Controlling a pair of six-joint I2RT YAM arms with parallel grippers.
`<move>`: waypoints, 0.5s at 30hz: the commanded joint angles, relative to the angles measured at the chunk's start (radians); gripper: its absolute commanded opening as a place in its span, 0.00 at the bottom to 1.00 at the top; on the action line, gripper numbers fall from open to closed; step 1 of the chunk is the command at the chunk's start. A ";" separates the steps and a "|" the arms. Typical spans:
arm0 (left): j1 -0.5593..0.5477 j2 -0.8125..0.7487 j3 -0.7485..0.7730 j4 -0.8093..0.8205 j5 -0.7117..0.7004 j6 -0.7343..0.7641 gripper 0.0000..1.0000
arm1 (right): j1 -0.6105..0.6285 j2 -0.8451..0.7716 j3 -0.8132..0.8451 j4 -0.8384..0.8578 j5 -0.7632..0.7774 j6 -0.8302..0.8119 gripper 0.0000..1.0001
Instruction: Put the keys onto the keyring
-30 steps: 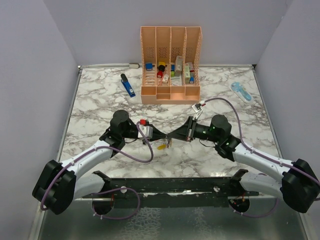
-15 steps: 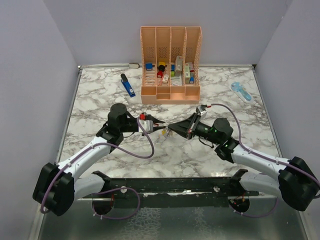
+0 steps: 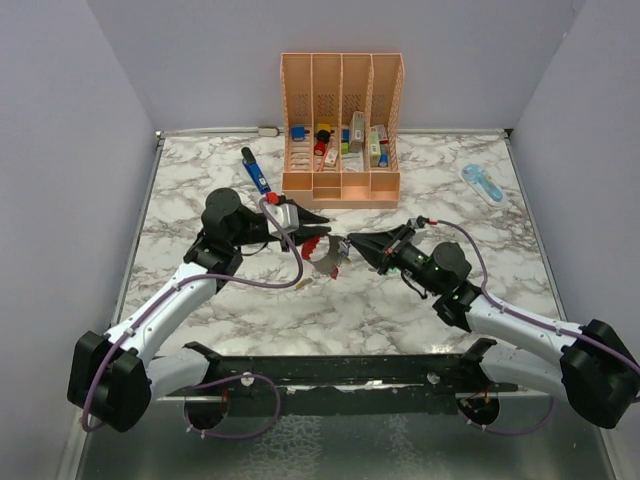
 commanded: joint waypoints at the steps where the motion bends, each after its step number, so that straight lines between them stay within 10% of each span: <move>1: 0.010 0.029 0.086 0.033 0.056 -0.183 0.22 | 0.003 -0.005 0.030 -0.054 0.095 -0.030 0.01; 15: 0.014 0.076 0.113 -0.066 0.174 -0.199 0.23 | 0.004 0.059 0.066 0.020 0.088 -0.117 0.01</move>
